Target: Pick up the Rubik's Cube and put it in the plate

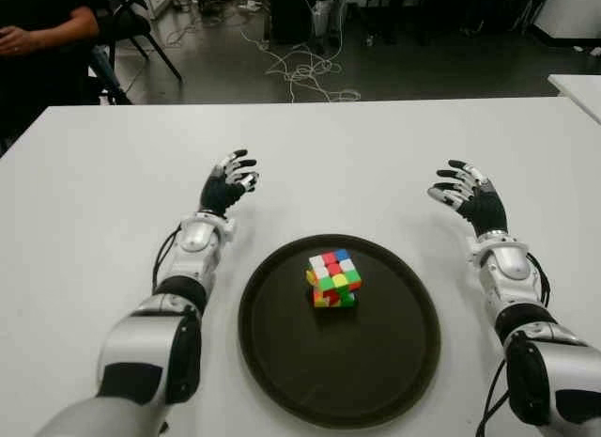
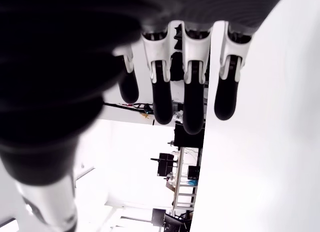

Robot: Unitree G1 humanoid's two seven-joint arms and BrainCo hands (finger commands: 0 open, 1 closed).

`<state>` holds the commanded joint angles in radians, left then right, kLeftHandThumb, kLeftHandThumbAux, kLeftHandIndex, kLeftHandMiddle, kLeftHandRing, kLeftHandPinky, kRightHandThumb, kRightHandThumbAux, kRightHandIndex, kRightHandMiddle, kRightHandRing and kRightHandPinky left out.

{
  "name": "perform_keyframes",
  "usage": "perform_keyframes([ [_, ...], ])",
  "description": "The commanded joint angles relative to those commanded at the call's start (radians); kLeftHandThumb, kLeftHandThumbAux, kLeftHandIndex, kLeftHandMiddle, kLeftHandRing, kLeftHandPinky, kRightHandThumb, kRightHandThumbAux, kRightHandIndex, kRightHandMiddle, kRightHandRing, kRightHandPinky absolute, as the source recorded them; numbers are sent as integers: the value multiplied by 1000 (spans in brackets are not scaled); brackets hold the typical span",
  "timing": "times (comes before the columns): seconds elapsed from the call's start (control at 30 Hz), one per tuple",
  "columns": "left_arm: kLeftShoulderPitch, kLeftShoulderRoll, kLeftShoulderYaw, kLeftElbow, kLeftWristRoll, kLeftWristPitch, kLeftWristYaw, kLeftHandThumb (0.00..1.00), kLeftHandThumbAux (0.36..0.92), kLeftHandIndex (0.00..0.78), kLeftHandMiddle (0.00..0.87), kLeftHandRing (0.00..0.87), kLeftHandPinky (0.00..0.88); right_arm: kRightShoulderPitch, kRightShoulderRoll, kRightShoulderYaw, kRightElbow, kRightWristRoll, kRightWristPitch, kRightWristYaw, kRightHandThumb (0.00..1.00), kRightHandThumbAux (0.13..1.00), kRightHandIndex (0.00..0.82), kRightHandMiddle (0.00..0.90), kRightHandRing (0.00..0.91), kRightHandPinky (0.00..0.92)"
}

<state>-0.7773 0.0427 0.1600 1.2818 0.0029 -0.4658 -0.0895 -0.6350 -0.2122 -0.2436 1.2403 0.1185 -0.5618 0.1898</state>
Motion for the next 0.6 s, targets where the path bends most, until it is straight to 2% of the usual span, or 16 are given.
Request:
perform_keyframes([
  [0.6,-2,10,2,4,1,13,-3,186,768,183,258,287,351,-5,12,-27,6,13,18,11,85,715,233,311,335,359],
])
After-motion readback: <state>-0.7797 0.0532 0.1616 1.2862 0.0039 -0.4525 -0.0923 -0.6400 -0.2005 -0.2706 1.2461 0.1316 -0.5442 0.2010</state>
